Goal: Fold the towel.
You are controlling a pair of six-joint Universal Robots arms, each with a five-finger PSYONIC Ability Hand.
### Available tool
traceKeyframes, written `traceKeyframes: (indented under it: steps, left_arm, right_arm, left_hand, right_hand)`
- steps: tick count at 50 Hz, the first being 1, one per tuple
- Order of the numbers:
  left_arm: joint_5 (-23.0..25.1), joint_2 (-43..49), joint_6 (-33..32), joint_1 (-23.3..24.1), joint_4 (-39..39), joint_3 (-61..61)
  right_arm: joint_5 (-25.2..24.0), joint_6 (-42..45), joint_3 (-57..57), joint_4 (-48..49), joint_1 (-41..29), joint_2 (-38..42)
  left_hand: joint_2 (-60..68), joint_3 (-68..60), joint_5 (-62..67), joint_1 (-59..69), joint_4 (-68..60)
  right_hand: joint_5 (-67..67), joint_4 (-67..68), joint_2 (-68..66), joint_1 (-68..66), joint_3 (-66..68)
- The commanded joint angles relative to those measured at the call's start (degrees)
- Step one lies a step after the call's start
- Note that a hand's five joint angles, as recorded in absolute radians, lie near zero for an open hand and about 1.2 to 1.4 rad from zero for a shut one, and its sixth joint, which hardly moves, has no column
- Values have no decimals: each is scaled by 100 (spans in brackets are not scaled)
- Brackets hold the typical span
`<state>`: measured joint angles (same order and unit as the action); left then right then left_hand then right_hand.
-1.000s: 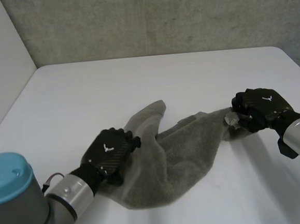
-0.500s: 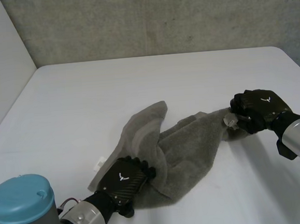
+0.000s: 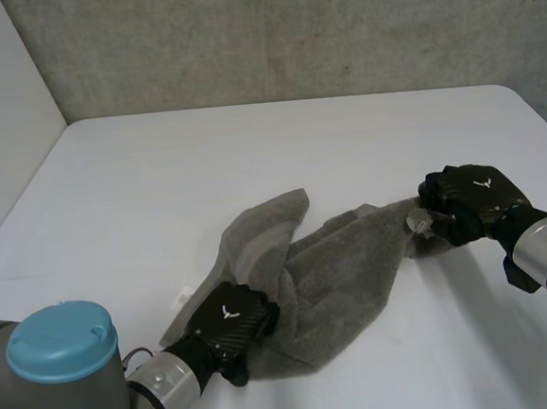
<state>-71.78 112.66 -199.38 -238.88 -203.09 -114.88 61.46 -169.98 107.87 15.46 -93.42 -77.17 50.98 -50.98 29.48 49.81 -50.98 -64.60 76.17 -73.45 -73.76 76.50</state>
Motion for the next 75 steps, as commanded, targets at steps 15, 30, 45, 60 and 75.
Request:
traceKeyframes:
  steps: [15,30,45,60,75]
  left_arm:
    - [-372,142,48,87,-512,132]
    - [-337,195,57,131,-451,133]
    - [-354,152,31,140,-451,317]
    - [-398,-1448,409,-291,-249,256]
    - [-293,134,629,-291,-337,247]
  right_arm:
    - [6,0,6,0,0,0]
    - [-3,0,6,0,0,0]
    - [15,0,-38,-43,26,-17]
    - [-3,-44,-970,-1485,70,-1582]
    - [6,465,-443,-1274,0,-774]
  left_hand:
    - [1524,-1524,2675,1641,-1524]
    - [1626,-1626,2776,1743,-1626]
    - [2902,-2902,4052,3019,-2902]
    - [2902,-2902,4052,3019,-2902]
    - [2355,-2355,3505,2472,-2355]
  right_hand:
    - [-540,383,-655,-624,350]
    - [-540,383,-655,-624,350]
    - [-540,383,-655,-624,350]
    - [-540,383,-655,-624,350]
    - [-540,383,-655,-624,350]
